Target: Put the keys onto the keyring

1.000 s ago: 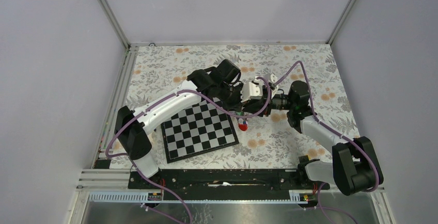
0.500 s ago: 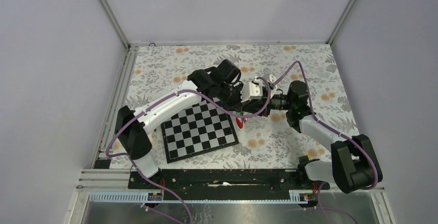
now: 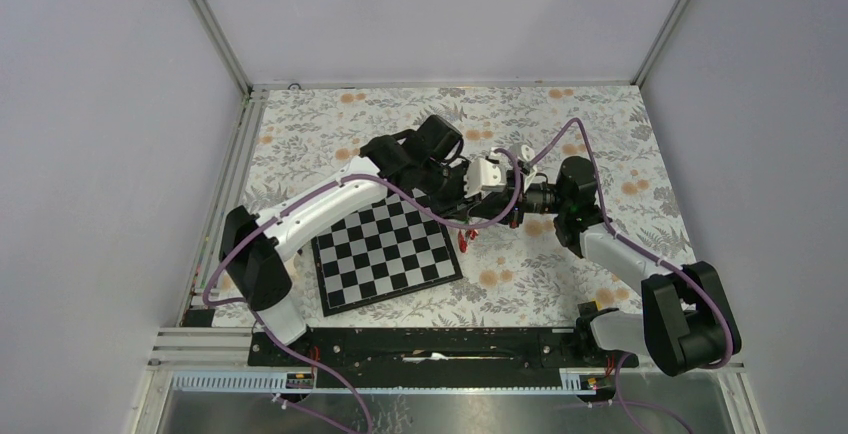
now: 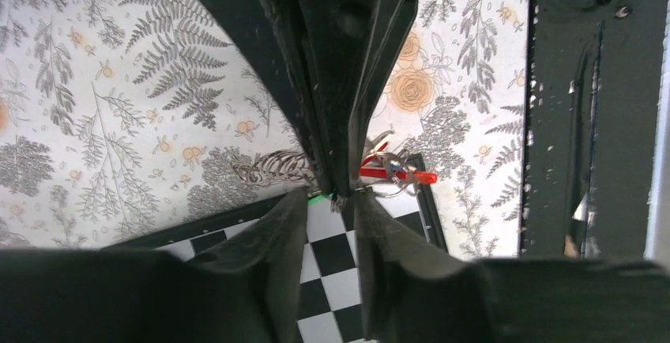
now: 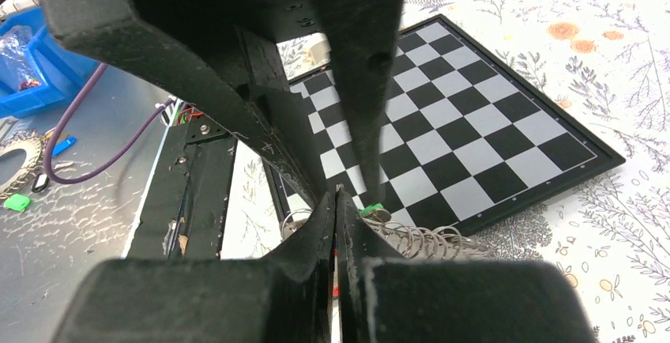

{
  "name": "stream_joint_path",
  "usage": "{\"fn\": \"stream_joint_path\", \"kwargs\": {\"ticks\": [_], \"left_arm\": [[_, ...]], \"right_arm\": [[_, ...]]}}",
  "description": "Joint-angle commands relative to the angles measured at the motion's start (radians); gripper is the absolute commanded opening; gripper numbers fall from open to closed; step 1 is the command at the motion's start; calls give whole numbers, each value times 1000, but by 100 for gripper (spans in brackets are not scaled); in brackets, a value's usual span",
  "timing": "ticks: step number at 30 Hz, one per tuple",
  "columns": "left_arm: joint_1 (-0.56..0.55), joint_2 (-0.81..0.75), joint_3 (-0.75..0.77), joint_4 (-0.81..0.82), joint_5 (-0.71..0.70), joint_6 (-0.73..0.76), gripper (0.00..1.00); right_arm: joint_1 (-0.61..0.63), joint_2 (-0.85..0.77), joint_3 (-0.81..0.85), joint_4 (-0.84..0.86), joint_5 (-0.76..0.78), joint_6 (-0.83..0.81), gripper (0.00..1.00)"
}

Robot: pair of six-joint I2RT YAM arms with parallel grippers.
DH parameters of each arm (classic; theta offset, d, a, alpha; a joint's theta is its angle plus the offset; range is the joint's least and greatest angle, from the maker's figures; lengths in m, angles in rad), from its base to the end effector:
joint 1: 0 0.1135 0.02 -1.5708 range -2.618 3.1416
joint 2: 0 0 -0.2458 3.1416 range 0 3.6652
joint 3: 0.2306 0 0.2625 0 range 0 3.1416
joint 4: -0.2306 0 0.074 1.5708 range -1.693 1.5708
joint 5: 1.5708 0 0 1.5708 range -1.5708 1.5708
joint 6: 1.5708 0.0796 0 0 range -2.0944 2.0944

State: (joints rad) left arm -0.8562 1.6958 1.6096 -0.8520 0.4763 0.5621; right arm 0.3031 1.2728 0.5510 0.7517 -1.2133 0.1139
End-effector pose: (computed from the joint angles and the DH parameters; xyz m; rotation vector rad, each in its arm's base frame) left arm 0.2319 -0.3230 0.2784 1.7743 1.7635 -0.7185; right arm 0.2460 0.1551 0.2277 -1.1183 1.2872 1.2375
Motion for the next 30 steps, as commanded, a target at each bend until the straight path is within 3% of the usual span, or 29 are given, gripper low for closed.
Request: {"fn": "stream_joint_path", "kwargs": {"ticks": [1,6,12,30], "left_arm": [[49,-114,-81,139,87,33,39],[103,-211,-208,265,120,70,61],[105,-188,-231,286,178,85,65],[106,-73,-231,284,343,75,38]], "right_arm": [[0,-50,32,47,-9,12,0],[-10,-55,38,57,-40,24,0],[-12,-45,45,69,-63,44,0],[-18,-45,41,69,-69,46,0]]}}
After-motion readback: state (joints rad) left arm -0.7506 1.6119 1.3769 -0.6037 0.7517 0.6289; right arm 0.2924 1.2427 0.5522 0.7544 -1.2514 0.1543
